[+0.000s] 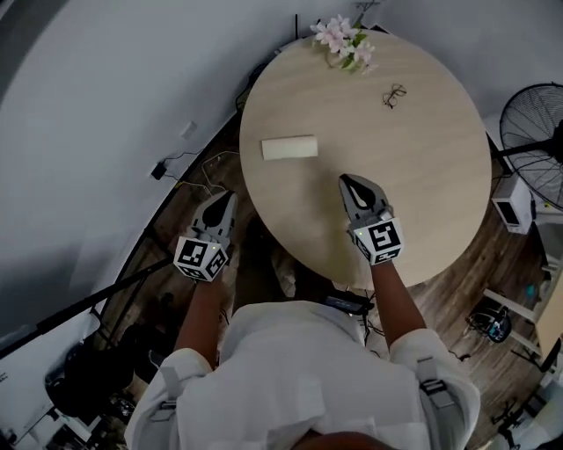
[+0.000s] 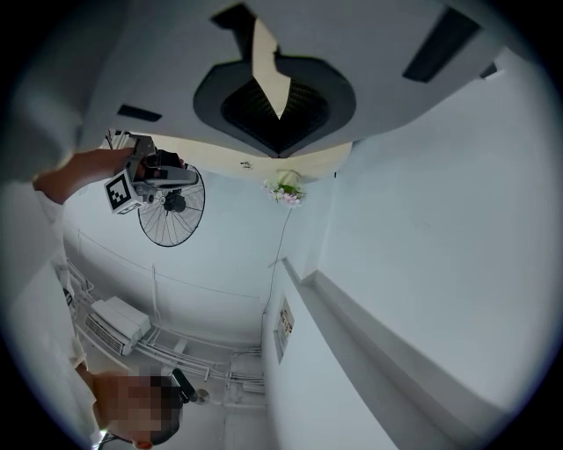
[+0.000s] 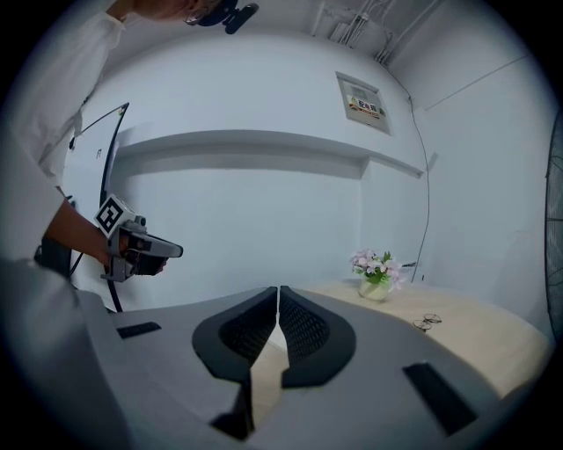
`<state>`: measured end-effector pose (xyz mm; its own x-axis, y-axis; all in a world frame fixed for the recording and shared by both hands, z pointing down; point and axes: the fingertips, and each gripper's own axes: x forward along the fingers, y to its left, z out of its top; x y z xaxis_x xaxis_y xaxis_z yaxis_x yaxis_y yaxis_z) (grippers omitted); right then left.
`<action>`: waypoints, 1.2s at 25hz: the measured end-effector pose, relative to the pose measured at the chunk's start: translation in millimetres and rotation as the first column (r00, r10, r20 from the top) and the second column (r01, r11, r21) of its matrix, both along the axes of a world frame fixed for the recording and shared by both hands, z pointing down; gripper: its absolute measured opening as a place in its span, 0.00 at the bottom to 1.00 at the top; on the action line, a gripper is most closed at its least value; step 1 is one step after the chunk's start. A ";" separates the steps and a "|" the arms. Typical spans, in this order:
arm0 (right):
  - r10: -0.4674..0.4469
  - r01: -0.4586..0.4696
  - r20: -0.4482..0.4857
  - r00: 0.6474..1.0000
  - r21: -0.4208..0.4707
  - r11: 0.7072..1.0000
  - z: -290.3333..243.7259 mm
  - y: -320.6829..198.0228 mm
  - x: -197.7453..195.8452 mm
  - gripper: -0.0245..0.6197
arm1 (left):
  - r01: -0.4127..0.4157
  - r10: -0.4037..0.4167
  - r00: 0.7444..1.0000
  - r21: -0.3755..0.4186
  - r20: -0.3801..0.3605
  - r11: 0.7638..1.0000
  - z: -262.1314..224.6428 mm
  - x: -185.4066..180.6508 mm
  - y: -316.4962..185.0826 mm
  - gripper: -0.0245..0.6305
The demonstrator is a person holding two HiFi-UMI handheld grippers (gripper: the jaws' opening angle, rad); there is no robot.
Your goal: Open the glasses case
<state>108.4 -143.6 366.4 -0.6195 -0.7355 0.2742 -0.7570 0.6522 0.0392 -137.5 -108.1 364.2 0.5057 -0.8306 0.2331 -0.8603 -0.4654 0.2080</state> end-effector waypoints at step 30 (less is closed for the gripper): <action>-0.227 0.332 -0.664 0.712 0.034 0.943 176.1 -81.4 -55.4 0.21 | -0.320 0.304 0.936 0.069 0.176 0.945 144.2 24.8 -93.7 0.06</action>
